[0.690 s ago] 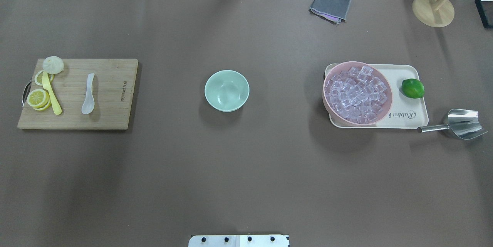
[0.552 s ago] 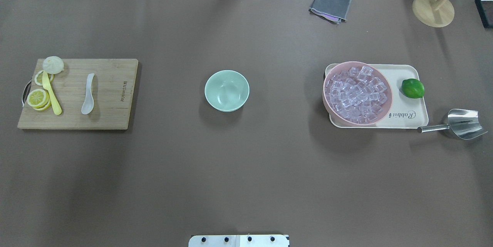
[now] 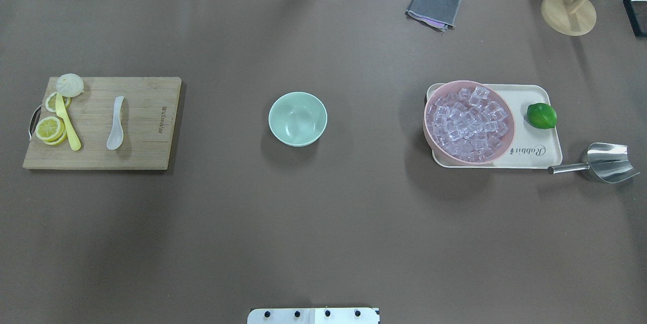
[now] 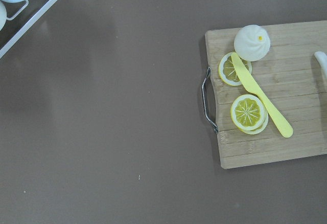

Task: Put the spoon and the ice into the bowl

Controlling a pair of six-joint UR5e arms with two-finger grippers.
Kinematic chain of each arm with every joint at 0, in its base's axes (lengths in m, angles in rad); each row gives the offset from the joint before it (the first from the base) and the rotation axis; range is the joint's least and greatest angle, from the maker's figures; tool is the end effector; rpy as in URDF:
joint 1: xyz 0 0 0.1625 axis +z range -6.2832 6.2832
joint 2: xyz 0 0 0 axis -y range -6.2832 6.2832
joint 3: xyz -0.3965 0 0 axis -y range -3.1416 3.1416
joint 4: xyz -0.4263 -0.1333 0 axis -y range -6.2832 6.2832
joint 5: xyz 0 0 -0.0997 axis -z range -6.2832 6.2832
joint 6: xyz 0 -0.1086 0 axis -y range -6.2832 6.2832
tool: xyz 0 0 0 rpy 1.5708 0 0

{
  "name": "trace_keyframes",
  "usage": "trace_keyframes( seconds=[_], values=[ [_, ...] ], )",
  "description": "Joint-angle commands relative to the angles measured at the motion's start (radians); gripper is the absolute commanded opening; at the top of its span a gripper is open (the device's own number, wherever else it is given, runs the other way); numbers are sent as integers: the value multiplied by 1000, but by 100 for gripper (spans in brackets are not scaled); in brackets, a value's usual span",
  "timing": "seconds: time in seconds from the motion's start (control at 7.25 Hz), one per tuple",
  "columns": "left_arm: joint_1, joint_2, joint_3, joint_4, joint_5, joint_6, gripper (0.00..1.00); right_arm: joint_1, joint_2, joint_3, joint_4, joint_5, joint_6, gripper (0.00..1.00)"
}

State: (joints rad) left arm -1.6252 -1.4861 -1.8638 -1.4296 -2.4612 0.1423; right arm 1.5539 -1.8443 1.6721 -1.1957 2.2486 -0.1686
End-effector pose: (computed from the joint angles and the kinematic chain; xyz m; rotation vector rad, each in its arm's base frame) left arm -0.0753 -0.4842 0.5309 0.1498 0.8801 0.1119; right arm 0.0580 -0.4286 0.6801 0.2463 -0.6603 -0.2465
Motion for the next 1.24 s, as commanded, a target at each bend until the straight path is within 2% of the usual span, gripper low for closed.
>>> trace_keyframes(
  seconds=[0.0, 0.14, 0.41, 0.55, 0.83, 0.97, 1.1],
  values=[
    [2, -46, -3, -12, -4, -1, 98, 0, 3, -19, 192, 6, 74, 100],
    [2, -52, -8, -15, -10, -6, 98, 0, 16, -12, 230, 15, 113, 100],
    [4, -138, 73, -179, -16, -16, 98, 0, 40, 1, 263, 20, 138, 100],
    [4, -135, 63, -217, -16, -13, 98, -2, 54, 8, 263, 23, 183, 100],
    [24, -116, 121, -474, -24, -29, 98, -18, 92, 23, 265, 35, 356, 100],
    [87, -138, 129, -489, -42, -94, 98, -75, 102, 73, 262, 39, 485, 100],
    [153, -161, 129, -491, -44, -250, 98, -150, 102, 130, 262, 34, 636, 100]
  ],
)
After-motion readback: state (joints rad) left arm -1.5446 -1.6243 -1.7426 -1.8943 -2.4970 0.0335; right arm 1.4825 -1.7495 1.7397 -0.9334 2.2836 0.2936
